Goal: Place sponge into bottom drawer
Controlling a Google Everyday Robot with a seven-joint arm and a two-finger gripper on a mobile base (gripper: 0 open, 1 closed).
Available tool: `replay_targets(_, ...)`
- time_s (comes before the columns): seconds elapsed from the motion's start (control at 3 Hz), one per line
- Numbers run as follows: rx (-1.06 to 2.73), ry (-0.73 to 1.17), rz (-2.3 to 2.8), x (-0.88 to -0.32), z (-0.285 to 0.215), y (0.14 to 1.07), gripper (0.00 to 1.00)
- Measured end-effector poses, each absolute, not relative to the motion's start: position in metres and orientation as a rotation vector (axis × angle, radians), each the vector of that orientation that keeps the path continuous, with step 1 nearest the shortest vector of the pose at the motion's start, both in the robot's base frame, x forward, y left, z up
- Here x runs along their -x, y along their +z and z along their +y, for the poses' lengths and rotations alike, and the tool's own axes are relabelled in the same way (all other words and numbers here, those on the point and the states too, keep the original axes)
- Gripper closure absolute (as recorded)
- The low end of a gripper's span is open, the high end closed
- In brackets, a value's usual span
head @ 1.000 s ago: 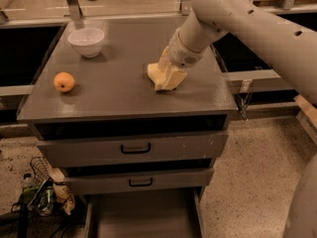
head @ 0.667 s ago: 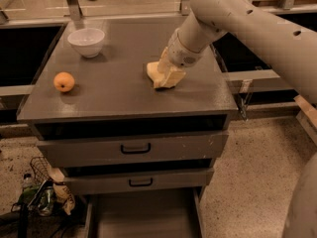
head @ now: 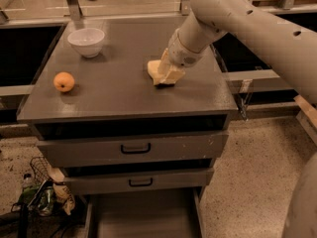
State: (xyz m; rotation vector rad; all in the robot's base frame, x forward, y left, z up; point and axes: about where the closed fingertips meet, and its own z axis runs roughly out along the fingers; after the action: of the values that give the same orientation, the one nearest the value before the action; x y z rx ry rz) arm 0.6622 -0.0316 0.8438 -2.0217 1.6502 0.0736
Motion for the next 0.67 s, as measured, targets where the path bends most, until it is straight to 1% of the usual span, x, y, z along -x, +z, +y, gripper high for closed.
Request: replay_targets(0.67,2.011,0.100,1.670,-0.6618,-0.0300,0.8453,1.00)
